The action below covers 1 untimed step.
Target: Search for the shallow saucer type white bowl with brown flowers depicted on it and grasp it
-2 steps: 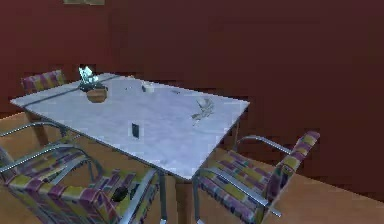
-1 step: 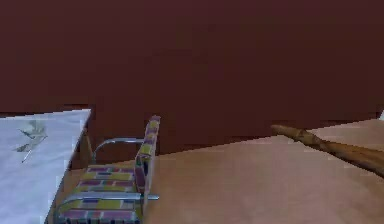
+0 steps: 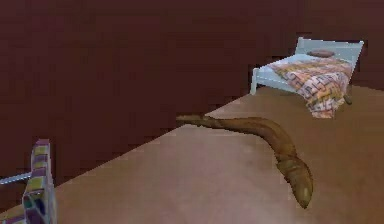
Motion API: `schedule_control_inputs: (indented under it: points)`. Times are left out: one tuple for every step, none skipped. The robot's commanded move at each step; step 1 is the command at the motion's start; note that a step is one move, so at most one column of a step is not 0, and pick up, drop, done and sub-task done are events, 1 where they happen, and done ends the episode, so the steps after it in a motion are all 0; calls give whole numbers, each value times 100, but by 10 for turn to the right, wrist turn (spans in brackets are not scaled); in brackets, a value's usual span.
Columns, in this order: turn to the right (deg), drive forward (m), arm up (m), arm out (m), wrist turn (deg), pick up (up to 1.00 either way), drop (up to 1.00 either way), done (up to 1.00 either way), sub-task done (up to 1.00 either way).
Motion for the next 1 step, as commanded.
schedule_control_inputs:
  points:
    - [0, 25, 0, 0, 0, 0, 0, 0, 0]
